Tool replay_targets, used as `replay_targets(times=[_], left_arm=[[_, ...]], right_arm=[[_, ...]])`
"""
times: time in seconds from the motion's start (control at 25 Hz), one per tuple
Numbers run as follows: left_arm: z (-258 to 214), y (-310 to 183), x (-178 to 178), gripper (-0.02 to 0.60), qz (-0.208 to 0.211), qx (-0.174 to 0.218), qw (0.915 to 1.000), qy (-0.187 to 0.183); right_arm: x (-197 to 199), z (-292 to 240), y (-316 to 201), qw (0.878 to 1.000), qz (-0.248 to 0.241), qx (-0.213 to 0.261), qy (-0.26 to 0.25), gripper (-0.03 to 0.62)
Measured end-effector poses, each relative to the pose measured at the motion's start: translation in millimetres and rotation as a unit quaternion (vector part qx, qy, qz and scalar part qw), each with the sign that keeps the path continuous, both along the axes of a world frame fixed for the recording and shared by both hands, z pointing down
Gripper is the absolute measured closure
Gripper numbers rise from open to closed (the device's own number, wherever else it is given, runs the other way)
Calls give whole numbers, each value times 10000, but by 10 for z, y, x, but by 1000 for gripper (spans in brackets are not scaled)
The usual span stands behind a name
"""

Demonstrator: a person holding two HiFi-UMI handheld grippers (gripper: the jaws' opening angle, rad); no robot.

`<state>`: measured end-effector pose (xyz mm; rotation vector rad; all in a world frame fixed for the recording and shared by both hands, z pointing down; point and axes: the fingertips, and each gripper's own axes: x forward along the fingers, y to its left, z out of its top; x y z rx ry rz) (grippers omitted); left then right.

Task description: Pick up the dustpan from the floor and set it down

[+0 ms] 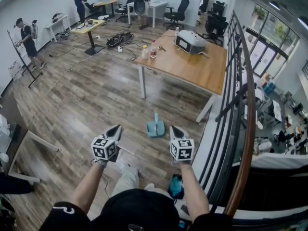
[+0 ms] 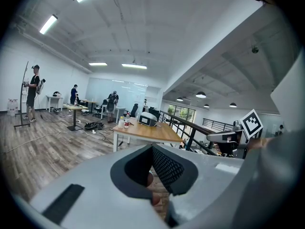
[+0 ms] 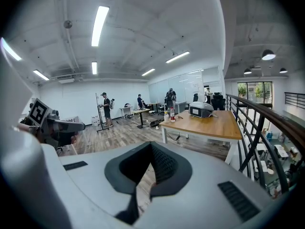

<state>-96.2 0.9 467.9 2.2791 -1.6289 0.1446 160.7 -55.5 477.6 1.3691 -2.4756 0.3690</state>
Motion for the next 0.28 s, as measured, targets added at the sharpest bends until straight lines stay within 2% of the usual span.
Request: replay_targets(times=[0.28], left_arm=[[-14,11,-13,584,-13,15,10000,10]], right_arm=[[-23,2,10,10000,-39,-11,-2,600]])
